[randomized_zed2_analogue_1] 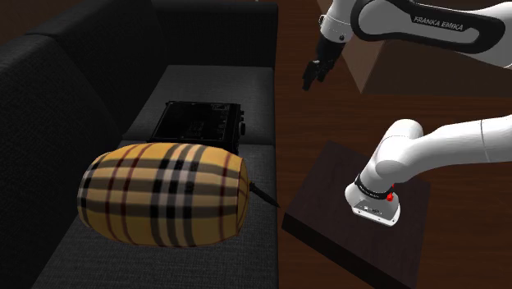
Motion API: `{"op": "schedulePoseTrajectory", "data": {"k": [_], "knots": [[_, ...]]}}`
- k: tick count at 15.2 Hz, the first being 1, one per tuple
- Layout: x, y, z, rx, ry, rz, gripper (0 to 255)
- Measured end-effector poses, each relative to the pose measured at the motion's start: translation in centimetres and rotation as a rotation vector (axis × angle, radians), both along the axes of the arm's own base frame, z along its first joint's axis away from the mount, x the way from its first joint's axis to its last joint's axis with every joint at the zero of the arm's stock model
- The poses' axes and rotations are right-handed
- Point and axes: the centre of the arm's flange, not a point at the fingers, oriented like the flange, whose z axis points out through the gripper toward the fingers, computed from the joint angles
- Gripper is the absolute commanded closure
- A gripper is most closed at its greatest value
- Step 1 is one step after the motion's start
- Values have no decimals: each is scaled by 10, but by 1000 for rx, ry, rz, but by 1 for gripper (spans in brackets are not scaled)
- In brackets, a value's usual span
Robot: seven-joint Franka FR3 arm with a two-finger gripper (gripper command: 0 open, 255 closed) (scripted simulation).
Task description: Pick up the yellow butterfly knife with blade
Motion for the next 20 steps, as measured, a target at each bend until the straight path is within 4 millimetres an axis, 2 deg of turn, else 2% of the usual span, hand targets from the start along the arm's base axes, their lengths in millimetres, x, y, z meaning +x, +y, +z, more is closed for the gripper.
{"op": "schedulePoseTrajectory", "data": {"k": [1, 4, 9, 12, 20], "knots": [[0, 0, 0, 0, 0, 0, 0], [2, 22, -12, -6, 8, 7, 0], [10, 85, -37, -18, 25, 24, 0], [13, 119, -62, -26, 36, 32, 0], [24, 218, -108, -46, 64, 58, 0]]}}
